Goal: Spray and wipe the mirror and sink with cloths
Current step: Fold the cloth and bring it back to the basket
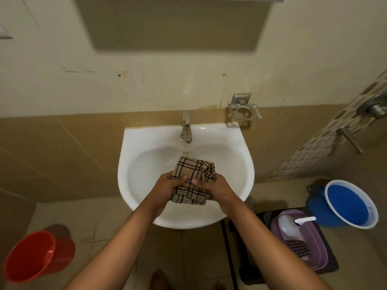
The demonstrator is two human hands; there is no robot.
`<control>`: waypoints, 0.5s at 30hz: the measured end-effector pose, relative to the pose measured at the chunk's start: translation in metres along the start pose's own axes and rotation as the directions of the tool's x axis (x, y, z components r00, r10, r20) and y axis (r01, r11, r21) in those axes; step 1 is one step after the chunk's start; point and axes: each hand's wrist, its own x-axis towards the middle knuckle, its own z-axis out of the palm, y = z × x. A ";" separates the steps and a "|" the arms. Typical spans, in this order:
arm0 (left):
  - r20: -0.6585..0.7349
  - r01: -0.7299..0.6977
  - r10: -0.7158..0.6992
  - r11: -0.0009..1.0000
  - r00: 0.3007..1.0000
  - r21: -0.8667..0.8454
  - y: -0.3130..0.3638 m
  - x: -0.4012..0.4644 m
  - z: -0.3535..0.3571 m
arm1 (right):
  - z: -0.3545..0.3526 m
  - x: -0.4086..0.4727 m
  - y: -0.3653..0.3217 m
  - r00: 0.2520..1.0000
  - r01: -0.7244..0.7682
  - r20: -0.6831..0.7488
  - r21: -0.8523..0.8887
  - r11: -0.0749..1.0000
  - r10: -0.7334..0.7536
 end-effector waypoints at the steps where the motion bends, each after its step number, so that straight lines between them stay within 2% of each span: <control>1: -0.010 -0.003 0.003 1.000 1.000 0.006 -0.002 0.001 0.009 | -0.008 -0.004 0.001 0.998 0.036 -0.047 -0.023 0.999 -0.037; 4: -0.016 -0.002 0.002 0.999 1.000 -0.033 -0.005 0.005 0.035 | -0.038 -0.014 0.006 0.994 0.075 -0.079 0.039 0.996 -0.072; 9: 0.050 -0.037 0.037 0.999 0.998 -0.013 -0.004 0.011 0.078 | -0.090 -0.035 0.011 0.998 0.061 0.004 0.184 0.981 -0.063; 13: 0.126 -0.011 0.012 1.000 0.992 -0.005 -0.002 0.016 0.106 | -0.126 -0.050 0.004 0.997 0.051 0.047 0.133 0.990 -0.058; 15: 0.170 0.025 -0.034 0.998 0.985 0.053 0.005 0.020 0.111 | -0.141 -0.057 -0.001 0.994 0.035 0.104 0.079 0.996 -0.043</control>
